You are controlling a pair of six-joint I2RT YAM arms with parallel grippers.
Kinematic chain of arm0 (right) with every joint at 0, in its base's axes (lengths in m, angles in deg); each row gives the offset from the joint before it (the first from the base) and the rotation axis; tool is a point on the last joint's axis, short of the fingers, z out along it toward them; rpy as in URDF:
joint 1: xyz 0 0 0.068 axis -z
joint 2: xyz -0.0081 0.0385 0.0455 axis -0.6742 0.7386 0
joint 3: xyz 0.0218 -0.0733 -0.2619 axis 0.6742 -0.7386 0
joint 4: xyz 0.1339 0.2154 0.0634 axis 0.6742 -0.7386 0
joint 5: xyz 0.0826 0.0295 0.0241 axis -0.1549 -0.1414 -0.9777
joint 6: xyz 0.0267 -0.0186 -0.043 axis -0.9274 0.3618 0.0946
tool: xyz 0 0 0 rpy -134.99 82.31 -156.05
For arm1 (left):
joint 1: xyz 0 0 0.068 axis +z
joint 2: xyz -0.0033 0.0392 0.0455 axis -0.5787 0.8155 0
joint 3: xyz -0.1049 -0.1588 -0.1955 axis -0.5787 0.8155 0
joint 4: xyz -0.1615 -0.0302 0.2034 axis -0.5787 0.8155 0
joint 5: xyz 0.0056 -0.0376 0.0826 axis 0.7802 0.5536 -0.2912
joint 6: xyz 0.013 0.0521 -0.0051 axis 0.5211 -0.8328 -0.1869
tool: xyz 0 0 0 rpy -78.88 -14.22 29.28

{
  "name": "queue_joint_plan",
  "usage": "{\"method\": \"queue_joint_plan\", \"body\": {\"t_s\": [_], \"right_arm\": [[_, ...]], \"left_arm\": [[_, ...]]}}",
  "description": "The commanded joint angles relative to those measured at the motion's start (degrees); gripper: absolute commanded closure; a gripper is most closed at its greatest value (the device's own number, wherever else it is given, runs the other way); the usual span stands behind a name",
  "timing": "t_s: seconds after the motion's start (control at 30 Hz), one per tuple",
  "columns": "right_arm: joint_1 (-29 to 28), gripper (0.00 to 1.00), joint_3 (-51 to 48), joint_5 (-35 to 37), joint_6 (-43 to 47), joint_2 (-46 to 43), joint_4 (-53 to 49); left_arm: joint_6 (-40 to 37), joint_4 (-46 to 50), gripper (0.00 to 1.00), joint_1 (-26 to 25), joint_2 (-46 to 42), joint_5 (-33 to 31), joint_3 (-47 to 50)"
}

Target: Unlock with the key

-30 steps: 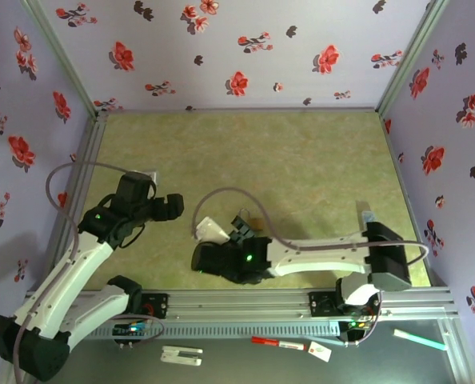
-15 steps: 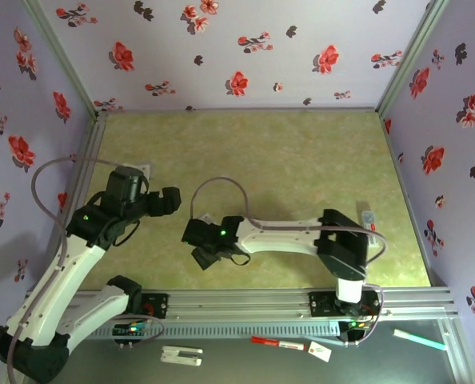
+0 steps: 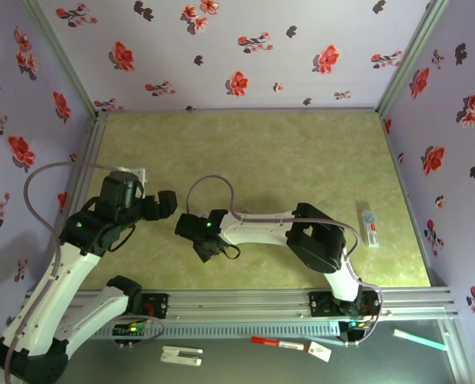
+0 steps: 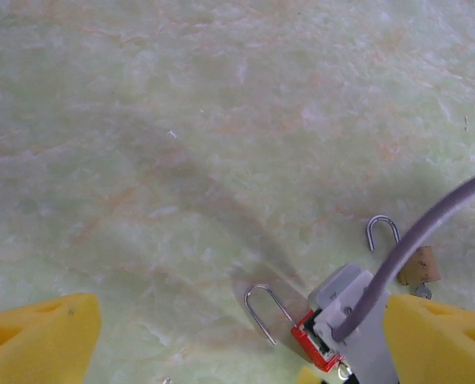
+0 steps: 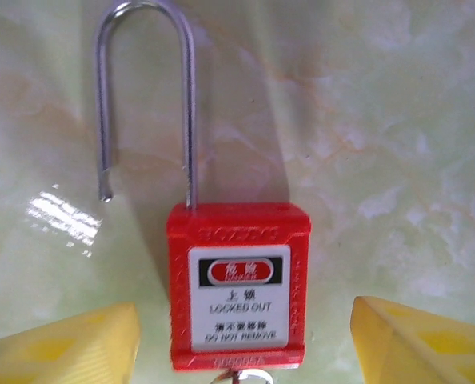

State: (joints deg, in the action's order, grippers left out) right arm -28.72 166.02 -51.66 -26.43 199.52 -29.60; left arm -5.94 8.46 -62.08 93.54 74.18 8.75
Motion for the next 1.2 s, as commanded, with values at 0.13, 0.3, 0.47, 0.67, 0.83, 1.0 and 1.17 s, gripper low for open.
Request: {"method": "queue_joint_plan", "body": {"t_s": [0.13,0.3,0.47,0.67,0.83,1.0,1.17], "right_arm": [[1.8,0.44,1.4,-0.4,-3.4,2.0,0.0],[2.9,0.57,0.4,-0.5,-8.0,2.0,-0.2],[3.9,0.67,0.2,1.8,-14.7,2.1,-2.1],[5.9,0.67,-0.6,5.8,-21.7,1.6,-3.1],[7.0,0.64,-0.4,6.1,-23.8,1.9,-1.4],[7.3,0.49,-0.5,5.3,-24.3,0.6,-0.9],[7.3,0.3,-1.6,3.1,-24.8,-4.9,-0.2]], "left_arm": [[-2.1,1.1,0.09,0.6,-0.6,-1.4,0.3],[-2.6,1.3,0.09,0.6,-0.6,-1.4,0.1],[-2.5,1.1,0.09,0.7,-0.6,-1.4,0.4],[-2.2,0.7,0.09,0.7,-0.6,-1.3,1.1],[-2.3,0.7,0.09,0.7,-0.6,-1.3,1.3],[-2.2,1.1,0.08,0.7,-1.2,-1.3,1.3],[-2.4,0.8,0.08,0.8,-1.6,-1.4,1.5]]}}
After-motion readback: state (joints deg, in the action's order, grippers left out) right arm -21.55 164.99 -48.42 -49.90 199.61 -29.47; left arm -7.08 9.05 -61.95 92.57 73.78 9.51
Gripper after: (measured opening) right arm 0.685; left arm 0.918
